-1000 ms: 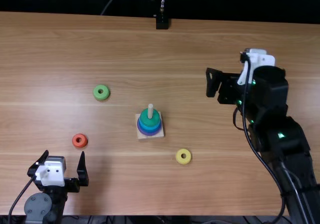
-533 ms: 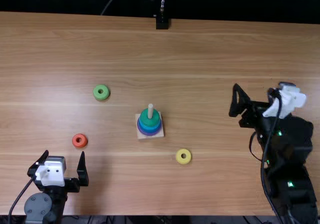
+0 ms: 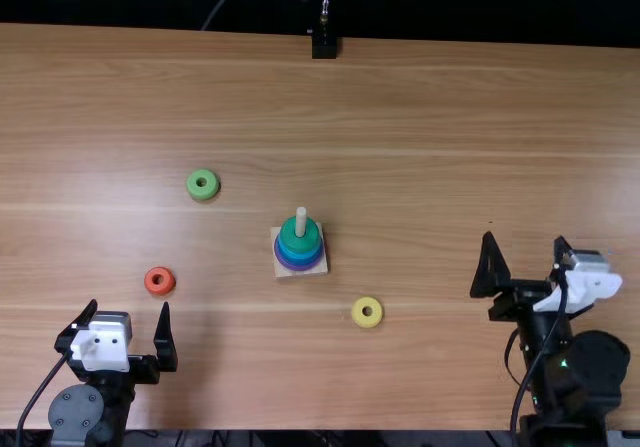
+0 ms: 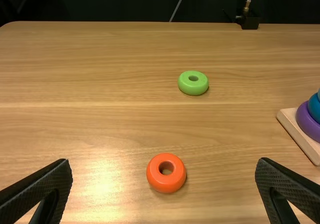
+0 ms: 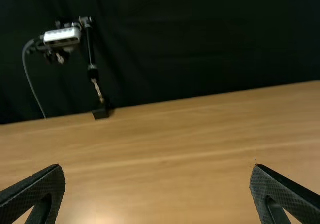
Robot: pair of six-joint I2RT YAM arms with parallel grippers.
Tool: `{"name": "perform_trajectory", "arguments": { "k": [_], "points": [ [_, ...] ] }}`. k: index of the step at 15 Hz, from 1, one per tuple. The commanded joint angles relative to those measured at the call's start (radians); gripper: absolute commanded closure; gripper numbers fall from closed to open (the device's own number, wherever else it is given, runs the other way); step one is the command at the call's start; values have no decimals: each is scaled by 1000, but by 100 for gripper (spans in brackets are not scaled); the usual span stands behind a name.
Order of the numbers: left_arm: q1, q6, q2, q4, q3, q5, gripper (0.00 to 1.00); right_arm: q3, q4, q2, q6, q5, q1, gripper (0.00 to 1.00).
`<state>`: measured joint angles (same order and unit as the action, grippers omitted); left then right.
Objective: Build the Hanoi tower: stack the rings onto the peg from bottom to top in this color order: purple, dark blue, light blue, dark green, light green, yellow, orange.
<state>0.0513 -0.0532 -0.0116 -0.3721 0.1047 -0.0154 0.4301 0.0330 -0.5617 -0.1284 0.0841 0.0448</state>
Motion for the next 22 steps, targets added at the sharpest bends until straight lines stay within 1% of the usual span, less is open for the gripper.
{"name": "perform_trajectory", "arguments": {
  "k": [1, 3, 4, 5, 7, 8, 10, 14, 16, 20, 21, 22],
  "points": [
    [-7, 7, 12, -79, -105, 4, 0, -68, -18, 98, 12, 28, 12, 0],
    [-7, 7, 12, -79, -105, 4, 0, -154, -93, 226, 7, 24, 13, 0],
    [-7, 7, 12, -79, -105, 4, 0, -198, -97, 270, 9, 24, 13, 0],
    [-7, 7, 12, -79, -105, 4, 0, -241, -99, 309, 20, 23, 13, 0],
    [-7, 5, 12, -79, -105, 4, 0, -309, -104, 391, 20, 19, 10, 0],
    [-7, 5, 12, -79, -105, 4, 0, -326, -126, 422, 20, 17, 10, 0],
    [-7, 5, 12, -79, -105, 4, 0, -341, -200, 448, 20, 6, 4, 0],
    [-7, 5, 12, -79, -105, 4, 0, -399, -207, 508, 31, 6, 7, 0],
    [-7, 7, 12, -79, -105, 4, 0, -410, -211, 526, 58, 6, 7, 0],
    [-7, 7, 12, -79, -105, 4, 0, -412, -283, 559, 149, 10, 6, 0],
    [-7, 5, 12, -79, -105, 4, 0, -412, -284, 560, 162, 10, 6, 0],
    [-7, 7, 12, -79, -105, 4, 0, -412, -284, 562, 163, 8, 9, 0]
  ]
}}
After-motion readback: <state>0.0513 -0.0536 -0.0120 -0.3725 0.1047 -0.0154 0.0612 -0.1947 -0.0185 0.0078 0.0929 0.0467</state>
